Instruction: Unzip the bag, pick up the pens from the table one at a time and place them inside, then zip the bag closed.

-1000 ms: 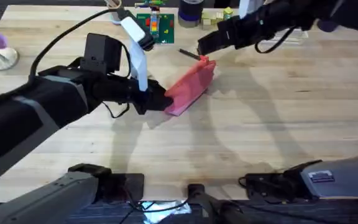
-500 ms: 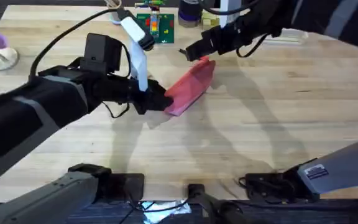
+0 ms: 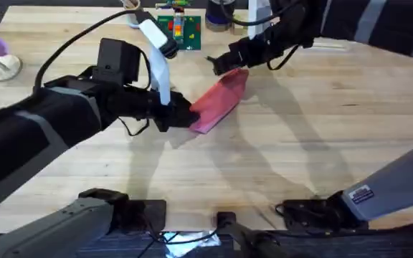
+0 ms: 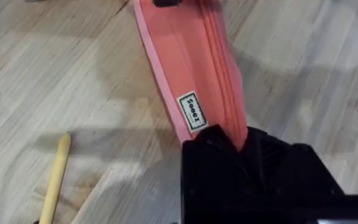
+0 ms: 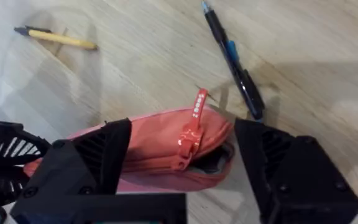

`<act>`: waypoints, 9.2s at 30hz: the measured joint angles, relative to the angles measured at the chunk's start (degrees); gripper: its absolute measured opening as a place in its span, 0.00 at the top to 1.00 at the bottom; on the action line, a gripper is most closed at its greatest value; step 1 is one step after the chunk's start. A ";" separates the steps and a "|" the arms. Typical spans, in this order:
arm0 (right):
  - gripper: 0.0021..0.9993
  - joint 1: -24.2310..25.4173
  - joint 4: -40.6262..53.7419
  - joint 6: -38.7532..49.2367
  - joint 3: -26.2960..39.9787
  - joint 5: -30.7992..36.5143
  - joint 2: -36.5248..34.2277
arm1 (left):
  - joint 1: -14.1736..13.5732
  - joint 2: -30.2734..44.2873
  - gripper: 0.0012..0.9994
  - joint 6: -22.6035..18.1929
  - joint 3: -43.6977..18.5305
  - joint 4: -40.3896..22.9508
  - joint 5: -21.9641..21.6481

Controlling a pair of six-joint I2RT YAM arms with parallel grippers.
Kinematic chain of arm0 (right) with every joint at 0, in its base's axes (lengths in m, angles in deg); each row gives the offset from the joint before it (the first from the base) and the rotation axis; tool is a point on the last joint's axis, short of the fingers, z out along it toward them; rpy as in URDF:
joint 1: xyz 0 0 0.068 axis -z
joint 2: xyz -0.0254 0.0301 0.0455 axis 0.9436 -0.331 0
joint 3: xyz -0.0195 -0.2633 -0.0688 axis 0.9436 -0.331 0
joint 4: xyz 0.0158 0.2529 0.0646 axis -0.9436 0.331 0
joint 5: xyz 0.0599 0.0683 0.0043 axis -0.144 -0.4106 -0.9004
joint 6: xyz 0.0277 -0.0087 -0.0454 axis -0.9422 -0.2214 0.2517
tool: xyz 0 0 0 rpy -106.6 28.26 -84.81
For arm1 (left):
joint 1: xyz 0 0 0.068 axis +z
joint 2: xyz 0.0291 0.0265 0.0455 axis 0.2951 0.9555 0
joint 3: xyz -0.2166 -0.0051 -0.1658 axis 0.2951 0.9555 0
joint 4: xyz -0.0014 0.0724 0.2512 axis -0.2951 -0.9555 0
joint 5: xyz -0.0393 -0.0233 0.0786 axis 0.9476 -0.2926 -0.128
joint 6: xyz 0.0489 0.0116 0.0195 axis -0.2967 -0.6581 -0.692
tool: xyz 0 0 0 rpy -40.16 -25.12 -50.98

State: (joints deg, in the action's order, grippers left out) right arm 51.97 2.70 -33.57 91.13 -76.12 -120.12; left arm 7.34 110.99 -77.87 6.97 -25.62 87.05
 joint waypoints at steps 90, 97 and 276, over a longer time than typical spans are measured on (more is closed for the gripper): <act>0.97 -15.19 1.76 -6.80 0.00 7.40 7.13 | 0.00 0.00 0.96 0.00 0.00 -1.55 -0.12; 0.97 -20.87 2.07 -19.77 0.00 8.57 7.15 | 0.00 0.00 0.96 0.00 0.00 -1.55 -0.40; 0.97 -10.16 27.32 80.60 16.55 6.39 -2.85 | 5.64 -37.54 0.01 4.26 0.04 -16.98 -6.45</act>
State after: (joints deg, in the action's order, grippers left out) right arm 41.81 30.02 47.03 107.68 -69.73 -122.97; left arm 12.98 73.44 -73.61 7.01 -42.60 80.60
